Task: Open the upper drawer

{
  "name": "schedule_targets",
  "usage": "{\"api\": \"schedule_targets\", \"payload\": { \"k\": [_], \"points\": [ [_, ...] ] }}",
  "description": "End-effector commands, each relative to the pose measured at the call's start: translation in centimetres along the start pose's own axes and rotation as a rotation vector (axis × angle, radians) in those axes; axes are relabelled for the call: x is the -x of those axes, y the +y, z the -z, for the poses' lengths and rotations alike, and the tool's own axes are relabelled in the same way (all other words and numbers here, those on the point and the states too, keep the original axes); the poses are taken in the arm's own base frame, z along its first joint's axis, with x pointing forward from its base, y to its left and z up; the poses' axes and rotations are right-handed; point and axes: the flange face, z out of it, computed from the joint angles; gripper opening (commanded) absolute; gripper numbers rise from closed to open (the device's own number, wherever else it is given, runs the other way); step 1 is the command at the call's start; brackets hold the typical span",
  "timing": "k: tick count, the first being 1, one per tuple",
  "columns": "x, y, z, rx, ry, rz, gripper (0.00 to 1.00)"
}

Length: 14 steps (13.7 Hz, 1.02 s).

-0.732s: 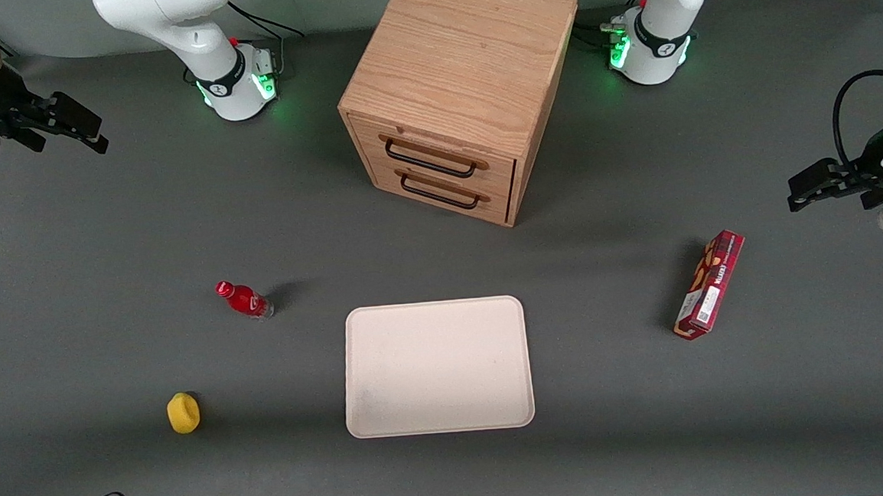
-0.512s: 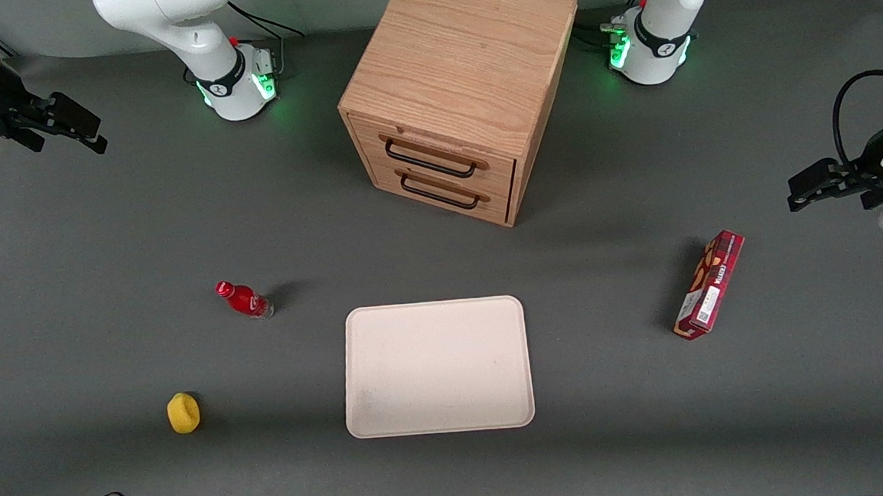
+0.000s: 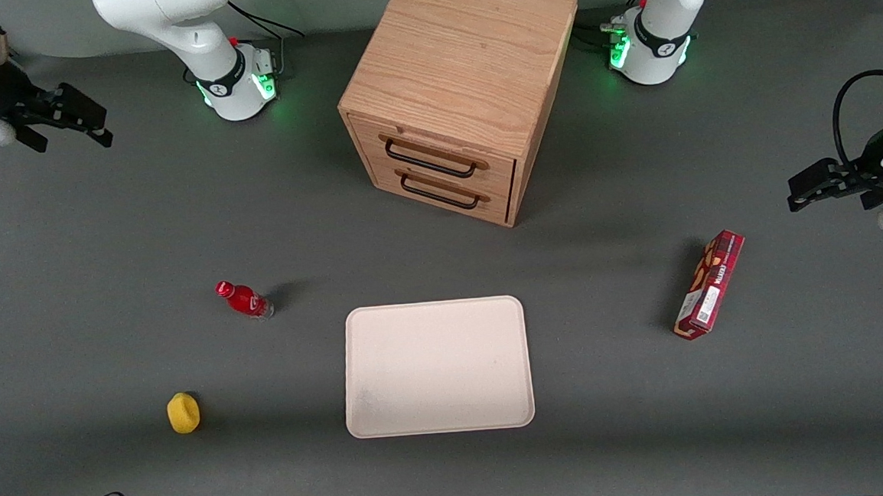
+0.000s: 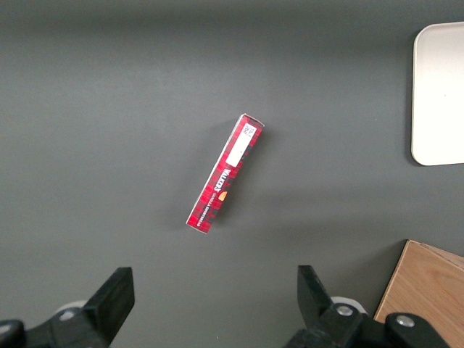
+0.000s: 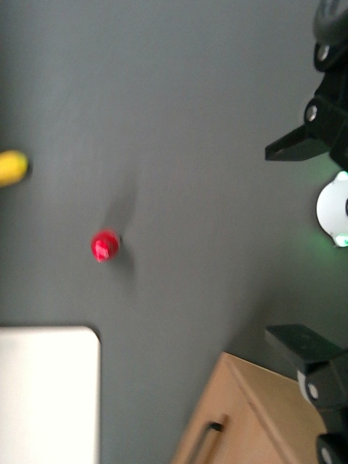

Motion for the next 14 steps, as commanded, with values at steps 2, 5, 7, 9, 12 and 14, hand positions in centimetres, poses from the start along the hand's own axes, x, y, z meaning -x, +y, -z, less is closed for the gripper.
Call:
{"api": "schedule_targets", "payload": {
  "k": [2, 5, 7, 9, 12, 14],
  "points": [
    [-2.1, -4.3, -0.6, -0.137, -0.034, 0.162, 1.00],
    [-4.2, -11.1, -2.0, -0.148, -0.057, 0.402, 1.00],
    [-5.1, -14.6, -3.9, -0.214, -0.081, 0.562, 1.00],
    [-6.5, -17.4, -6.4, -0.367, -0.128, 0.599, 1.00],
    [-8.0, -23.6, -10.7, -0.427, -0.161, 0.679, 1.00],
    [-8.9, -27.1, -14.6, -0.462, -0.174, 0.707, 1.00]
  ]
}}
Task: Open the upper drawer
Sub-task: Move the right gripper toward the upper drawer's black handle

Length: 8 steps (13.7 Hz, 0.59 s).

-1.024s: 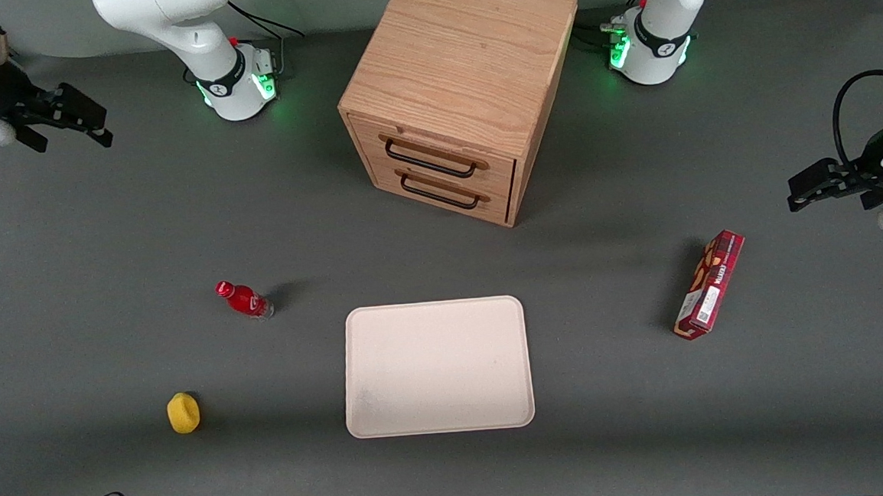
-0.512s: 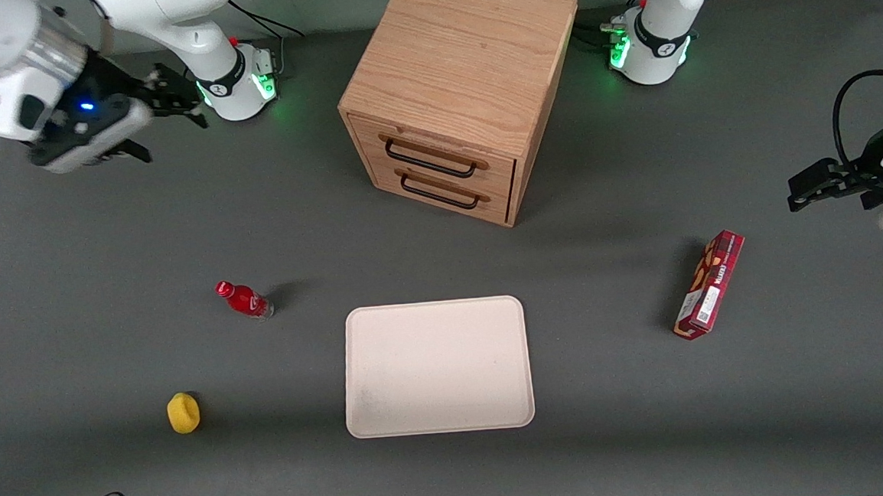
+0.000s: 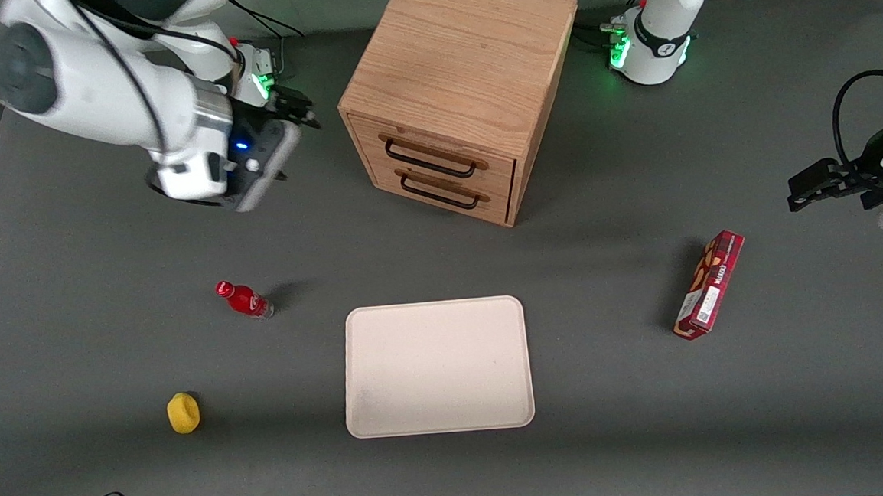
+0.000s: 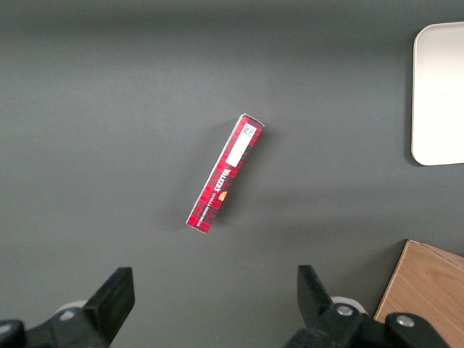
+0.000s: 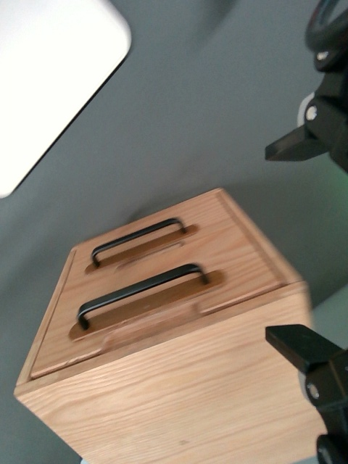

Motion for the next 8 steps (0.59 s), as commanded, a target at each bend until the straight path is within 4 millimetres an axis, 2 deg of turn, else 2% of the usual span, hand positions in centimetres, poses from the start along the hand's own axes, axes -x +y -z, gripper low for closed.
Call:
{"api": "schedule_targets", "payload": {
  "k": [1, 4, 6, 8],
  "points": [
    [-4.4, -0.6, -4.9, -0.075, -0.002, 0.061, 1.00],
    [-6.9, -1.0, -10.1, -0.112, -0.008, 0.080, 1.00],
    [-7.8, 0.1, -12.3, -0.122, -0.015, 0.069, 1.00],
    [-8.6, -0.4, -14.5, -0.101, -0.022, 0.086, 1.00]
  ]
}}
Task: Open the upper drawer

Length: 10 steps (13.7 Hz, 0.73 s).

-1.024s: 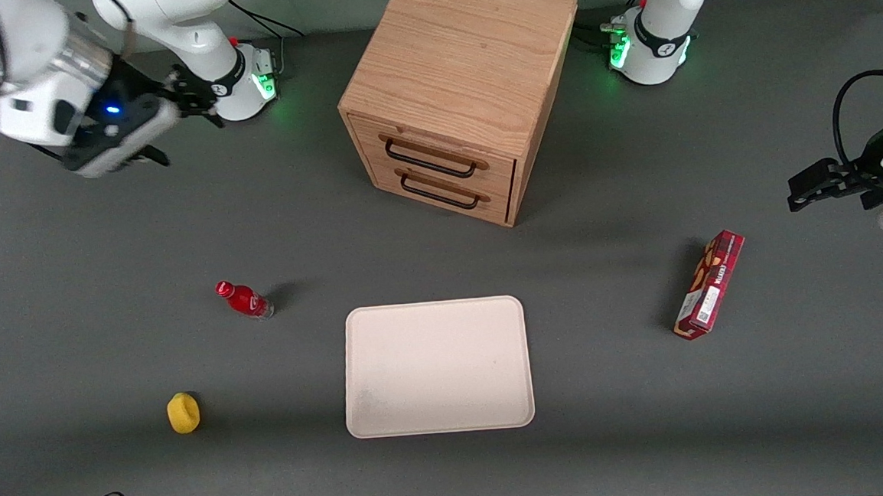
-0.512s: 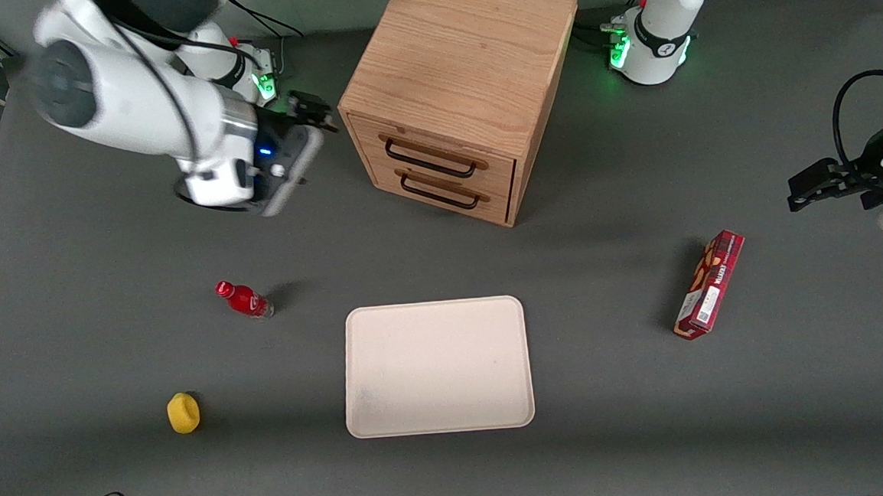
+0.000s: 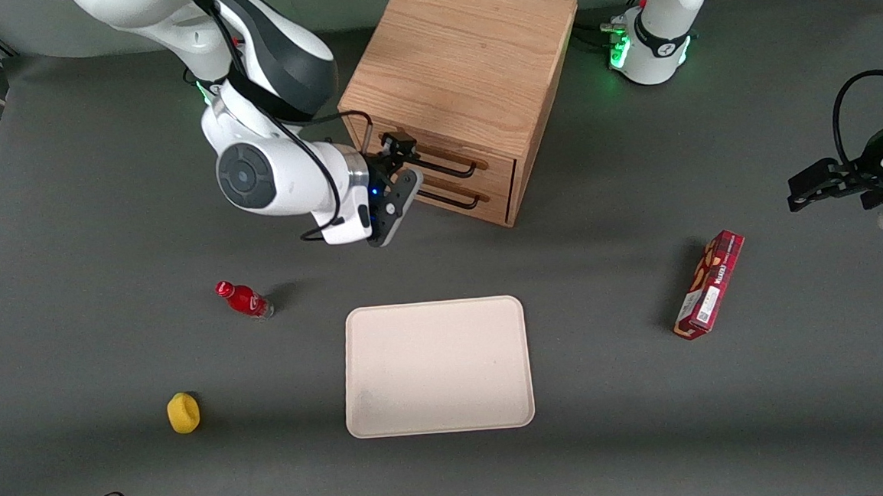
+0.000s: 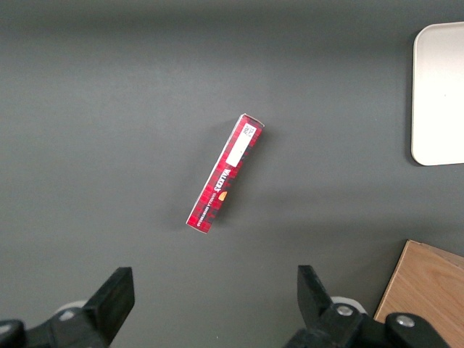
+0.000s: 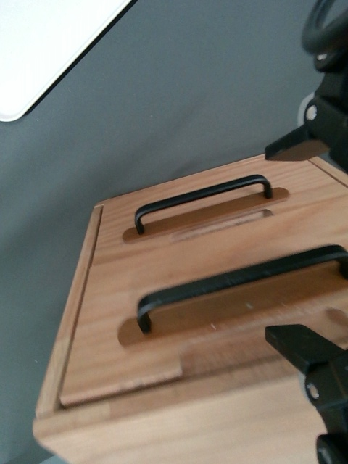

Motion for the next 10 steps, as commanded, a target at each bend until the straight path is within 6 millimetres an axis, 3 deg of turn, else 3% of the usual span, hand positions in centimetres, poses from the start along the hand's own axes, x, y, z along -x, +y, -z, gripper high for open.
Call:
{"api": "schedule_targets", "payload": {
  "k": [1, 3, 10],
  "points": [
    [-1.7, -0.4, -1.9, 0.013, 0.003, 0.038, 1.00],
    [-2.2, -1.2, -3.7, 0.014, 0.001, 0.052, 1.00],
    [-2.0, -1.5, -6.1, 0.015, -0.015, 0.052, 1.00]
  ]
}}
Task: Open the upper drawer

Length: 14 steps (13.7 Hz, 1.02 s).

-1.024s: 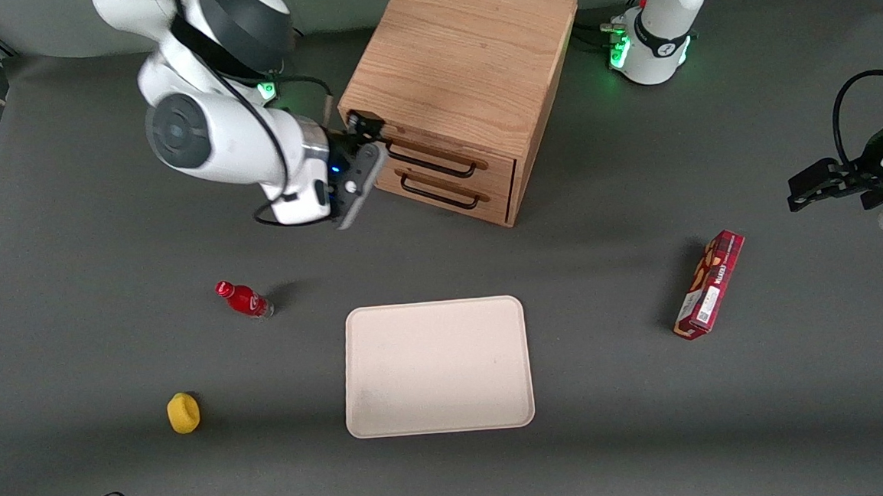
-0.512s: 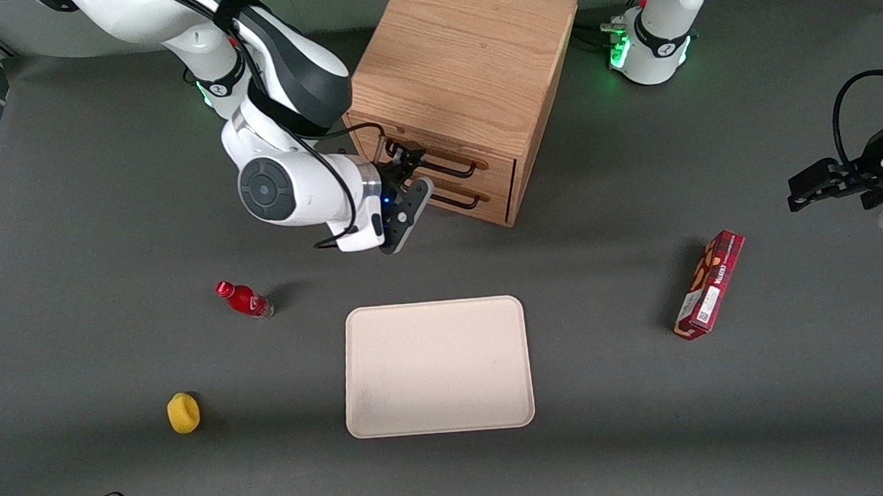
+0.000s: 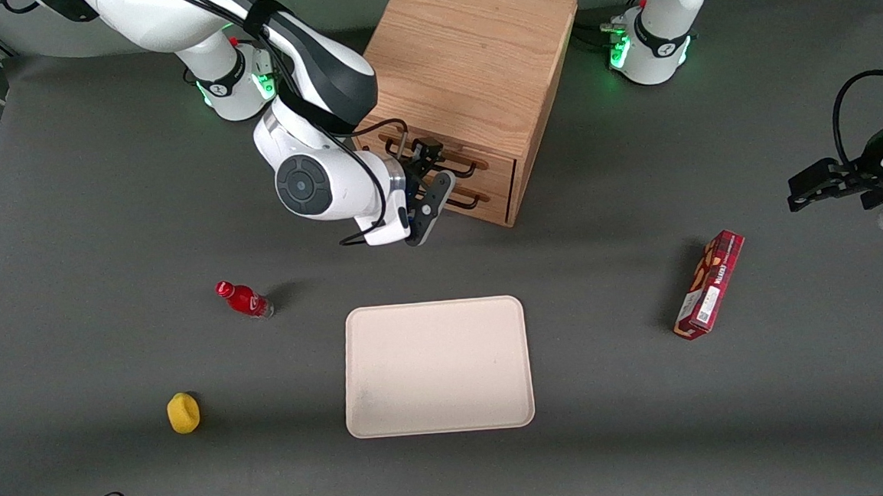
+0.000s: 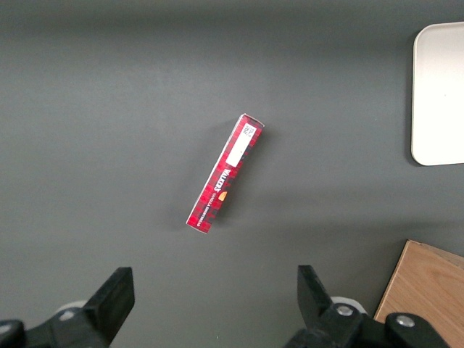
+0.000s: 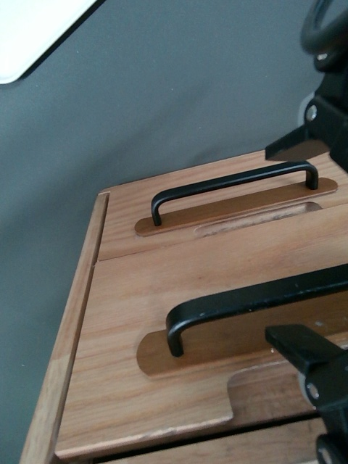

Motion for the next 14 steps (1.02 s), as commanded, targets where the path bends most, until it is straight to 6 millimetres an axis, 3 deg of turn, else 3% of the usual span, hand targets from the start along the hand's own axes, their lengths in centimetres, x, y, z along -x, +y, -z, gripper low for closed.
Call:
{"api": "schedule_targets", "payload": {
  "k": [1, 6, 14],
  "points": [
    [-0.4, -0.1, -1.3, 0.018, 0.012, 0.005, 1.00],
    [-1.5, 2.1, -1.8, 0.062, 0.014, 0.016, 1.00],
    [-3.2, 7.8, 3.9, 0.087, 0.082, -0.028, 1.00]
  ]
}}
